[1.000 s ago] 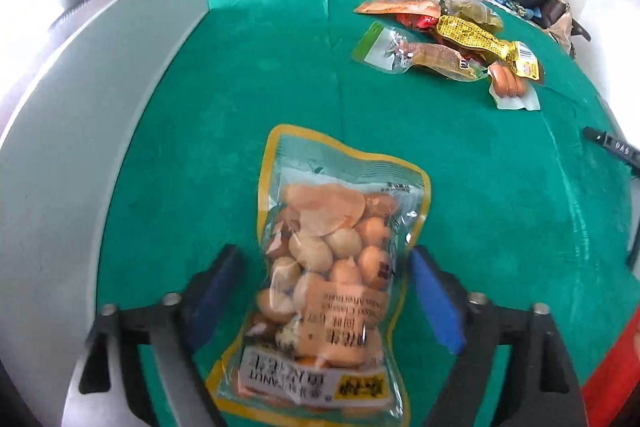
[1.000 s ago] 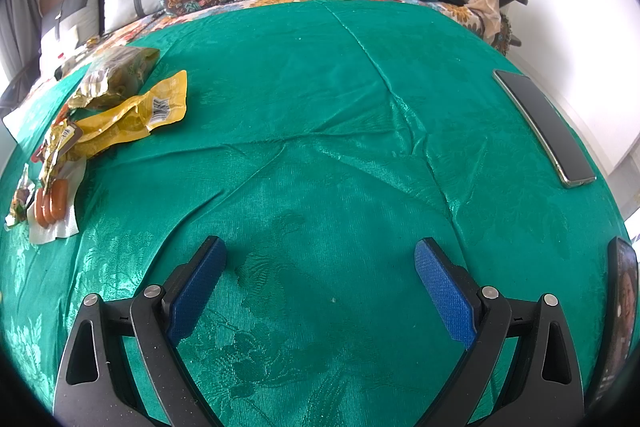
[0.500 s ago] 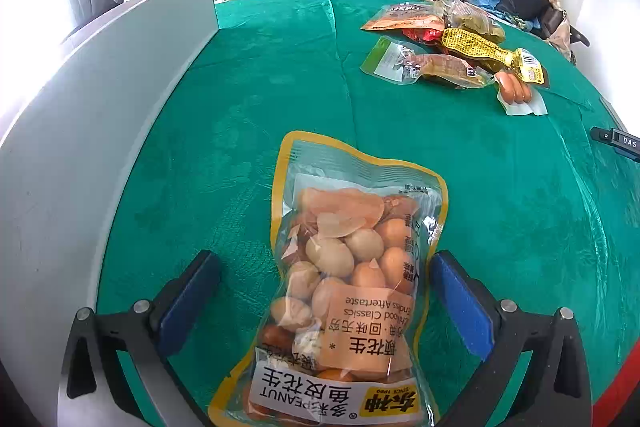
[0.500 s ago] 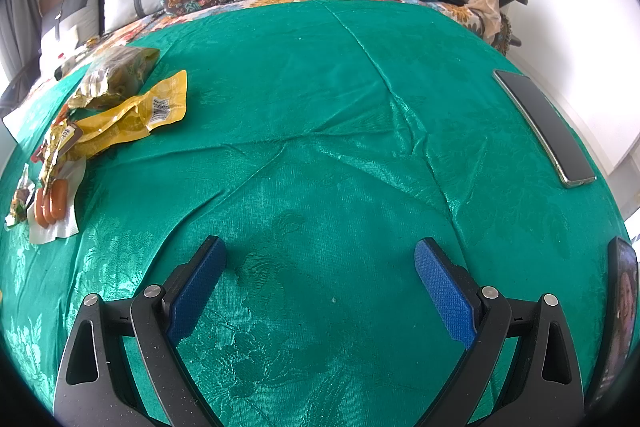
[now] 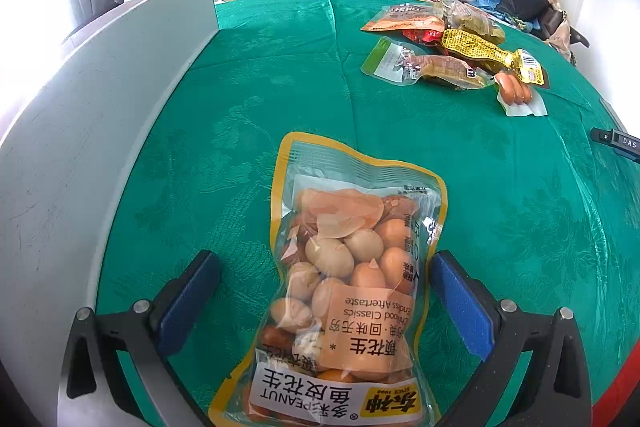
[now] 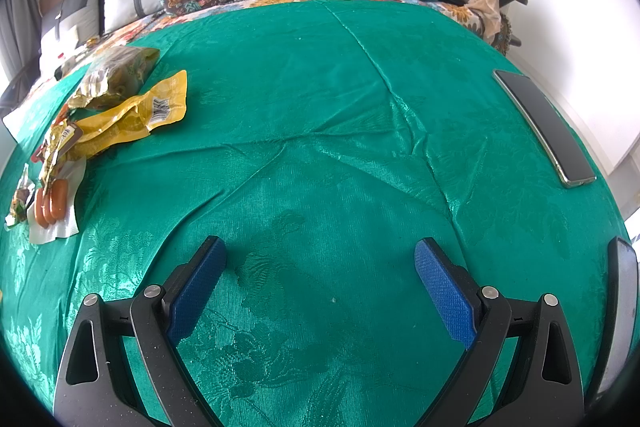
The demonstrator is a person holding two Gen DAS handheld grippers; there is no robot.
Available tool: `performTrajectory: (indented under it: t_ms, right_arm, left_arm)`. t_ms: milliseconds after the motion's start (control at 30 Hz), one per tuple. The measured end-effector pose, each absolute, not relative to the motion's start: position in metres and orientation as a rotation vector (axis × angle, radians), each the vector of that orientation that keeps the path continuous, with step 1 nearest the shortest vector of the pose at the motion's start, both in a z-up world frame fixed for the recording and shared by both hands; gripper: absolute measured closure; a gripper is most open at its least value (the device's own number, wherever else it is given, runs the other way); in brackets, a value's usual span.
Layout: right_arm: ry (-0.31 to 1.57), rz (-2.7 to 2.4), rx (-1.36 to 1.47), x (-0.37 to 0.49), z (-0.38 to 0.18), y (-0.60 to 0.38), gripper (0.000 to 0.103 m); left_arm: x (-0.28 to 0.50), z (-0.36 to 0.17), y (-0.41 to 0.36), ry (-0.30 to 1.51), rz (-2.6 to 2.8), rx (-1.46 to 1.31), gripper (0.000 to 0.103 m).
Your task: Organize snacks
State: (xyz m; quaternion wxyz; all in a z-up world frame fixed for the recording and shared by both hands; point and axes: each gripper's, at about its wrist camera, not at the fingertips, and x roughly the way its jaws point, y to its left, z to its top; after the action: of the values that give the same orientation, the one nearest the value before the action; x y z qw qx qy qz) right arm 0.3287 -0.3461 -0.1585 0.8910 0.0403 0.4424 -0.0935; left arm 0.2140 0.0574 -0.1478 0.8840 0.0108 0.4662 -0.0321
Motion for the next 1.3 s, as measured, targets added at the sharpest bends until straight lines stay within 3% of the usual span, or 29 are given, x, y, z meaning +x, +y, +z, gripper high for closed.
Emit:
performTrajectory:
  t_ms: [500, 633, 733, 867, 1100, 1133, 1167, 1233, 1300]
  right_arm:
    - [0.917, -0.199, 0.089, 0.329, -0.159, -0.345, 0.005]
    - [0.909, -0.122, 0.149, 0.330, -0.137, -0.332, 0.010]
    - [0.834, 0.178, 0.116, 0.338, -0.096, -0.275, 0.008]
    - [0.940, 0.513, -0.079, 0.375, -0.075, -0.155, 0.010]
    - [1.162, 0.533, -0.379, 0.434, -0.133, -0.023, 0.011]
    - [1.213, 0.516, -0.410, 0.438, -0.147, -0.013, 0.019]
    - [1.242, 0.514, -0.424, 0.436, -0.155, -0.007, 0.043]
    - [1.250, 0.505, -0.394, 0.431, -0.153, -0.007, 0.062]
    - [1.271, 0.477, -0.362, 0.424, -0.147, -0.011, 0.069]
  left_arm:
    - [0.215, -0.148, 0.057, 0.969, -0.068, 0.022, 0.000]
    - [0.211, -0.147, 0.059, 0.968, -0.069, 0.021, 0.000]
    - [0.211, -0.147, 0.059, 0.968, -0.069, 0.021, 0.000]
    - [0.211, -0.147, 0.059, 0.968, -0.069, 0.021, 0.000]
    - [0.211, -0.146, 0.058, 0.966, -0.074, 0.020, 0.000]
    - [0.211, -0.146, 0.058, 0.965, -0.074, 0.020, 0.000]
    - [0.211, -0.146, 0.058, 0.966, -0.074, 0.020, 0.000]
    - [0.212, -0.146, 0.057, 0.965, -0.074, 0.021, 0.000]
    - [0.212, -0.146, 0.057, 0.966, -0.074, 0.021, 0.000]
